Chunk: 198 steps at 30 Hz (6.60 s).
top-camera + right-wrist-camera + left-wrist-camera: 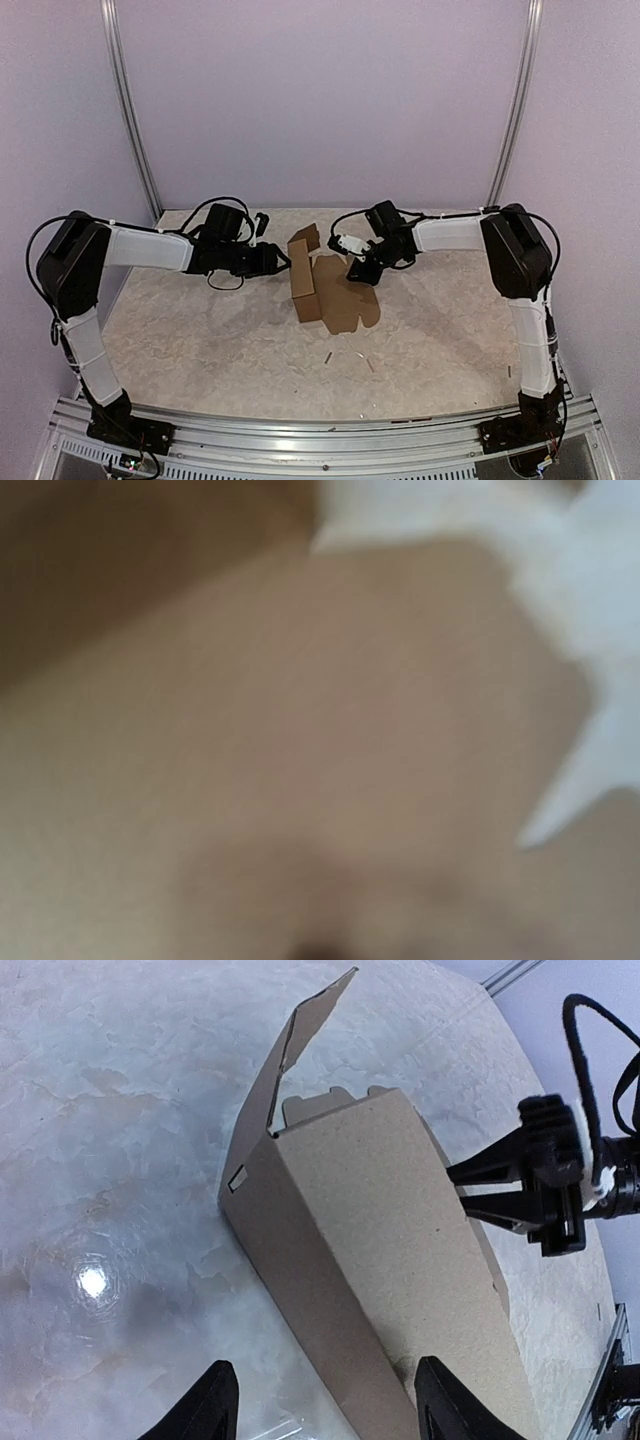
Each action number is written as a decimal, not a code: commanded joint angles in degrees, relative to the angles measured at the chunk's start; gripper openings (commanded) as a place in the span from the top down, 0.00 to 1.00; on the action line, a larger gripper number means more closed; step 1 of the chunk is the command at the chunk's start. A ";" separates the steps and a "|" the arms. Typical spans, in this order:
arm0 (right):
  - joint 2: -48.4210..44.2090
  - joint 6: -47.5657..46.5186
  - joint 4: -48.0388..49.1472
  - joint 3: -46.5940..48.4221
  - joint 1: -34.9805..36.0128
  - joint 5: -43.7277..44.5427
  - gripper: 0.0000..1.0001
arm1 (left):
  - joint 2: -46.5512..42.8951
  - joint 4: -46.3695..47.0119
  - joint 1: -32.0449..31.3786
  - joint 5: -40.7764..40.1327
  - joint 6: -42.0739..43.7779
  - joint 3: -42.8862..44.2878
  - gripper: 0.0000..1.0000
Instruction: Fold the paper box
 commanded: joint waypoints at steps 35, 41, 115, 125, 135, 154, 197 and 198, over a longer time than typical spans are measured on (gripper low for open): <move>-17.33 -2.10 0.37 -25.34 3.52 10.24 0.79 | -7.05 -17.41 -12.15 -12.94 1.57 4.00 0.39; -18.83 0.87 -2.61 -30.55 3.60 13.42 0.80 | -6.84 -18.44 -12.25 -11.51 1.55 3.78 0.39; -17.74 -7.44 9.93 -25.75 7.57 -17.91 0.24 | -3.91 -3.13 -12.67 11.41 -1.91 -6.20 0.43; -15.12 6.55 24.57 -29.47 8.98 -19.19 0.30 | -4.53 6.68 -9.09 19.77 -4.99 -11.46 0.43; -11.09 12.55 32.43 -28.89 10.82 -20.77 0.39 | -2.94 15.33 -5.46 28.07 -8.00 -13.31 0.43; -6.35 25.91 41.43 -25.51 10.83 -15.35 0.84 | 3.54 25.09 -3.36 34.90 -15.43 -12.94 0.44; -2.33 51.01 25.24 -13.20 7.56 -6.62 0.71 | 2.88 40.58 -5.90 20.43 -37.56 -17.10 0.49; -3.15 49.70 26.85 -14.16 7.56 -7.69 0.70 | 2.99 40.45 -5.66 20.21 -37.64 -17.19 0.49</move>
